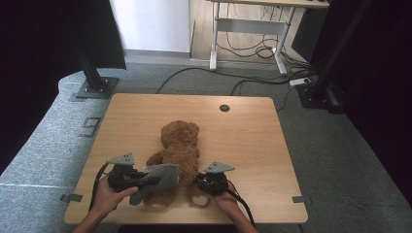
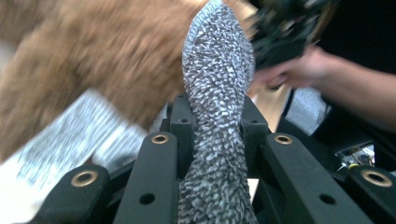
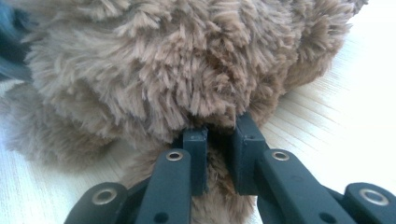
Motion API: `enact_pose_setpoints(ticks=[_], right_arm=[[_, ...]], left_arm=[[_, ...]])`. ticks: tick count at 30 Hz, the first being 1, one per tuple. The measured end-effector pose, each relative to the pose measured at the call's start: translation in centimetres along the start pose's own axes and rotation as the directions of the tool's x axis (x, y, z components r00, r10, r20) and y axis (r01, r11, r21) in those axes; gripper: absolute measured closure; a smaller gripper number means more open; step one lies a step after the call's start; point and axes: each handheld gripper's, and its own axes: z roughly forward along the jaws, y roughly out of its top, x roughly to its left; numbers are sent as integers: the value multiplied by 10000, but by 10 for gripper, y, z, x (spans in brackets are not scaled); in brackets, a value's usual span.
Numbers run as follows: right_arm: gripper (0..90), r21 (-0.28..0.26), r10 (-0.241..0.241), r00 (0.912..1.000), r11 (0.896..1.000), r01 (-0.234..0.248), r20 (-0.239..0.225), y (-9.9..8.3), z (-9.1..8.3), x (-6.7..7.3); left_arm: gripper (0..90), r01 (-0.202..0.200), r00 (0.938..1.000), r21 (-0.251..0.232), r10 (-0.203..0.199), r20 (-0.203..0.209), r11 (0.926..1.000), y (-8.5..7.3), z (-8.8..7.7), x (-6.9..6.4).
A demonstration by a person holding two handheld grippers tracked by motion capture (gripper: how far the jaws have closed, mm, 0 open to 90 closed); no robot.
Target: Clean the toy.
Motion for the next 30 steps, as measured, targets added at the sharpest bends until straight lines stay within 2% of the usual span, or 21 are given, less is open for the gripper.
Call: enact_pose_setpoints(ticks=[3,10,16,18,26,28,30], right_arm=[[791,-120,141,9999,9998,-142,-61,0,-2,0],[820,-418,100,9999,9991,-105,-130,1,-6,1],[841,-569,201,9993,9981,-219,-315,2,-8,0],[841,-602,158,9993,9980,-179,-352,2,-8,0],[793,-411,61,9990,9991,-80,-450,1,-8,0],[747,-337,94,9988,9994,-110,-472,0,-8,0],[659,-276,191,9988,9994,-204,-462,-1,-8,-1]], left_arm=[[727,-172,9993,-284,181,312,9994,14,1,-8],[725,-375,9978,-496,401,529,9981,42,18,-15],[723,-261,9992,-336,271,307,9991,56,33,-7],[723,-194,9996,-208,198,194,9996,57,37,-3],[722,500,9987,452,-497,-93,9977,49,52,18],[722,696,9976,486,-693,-95,9964,47,54,22],[722,805,9966,524,-794,-222,9954,44,55,25]])
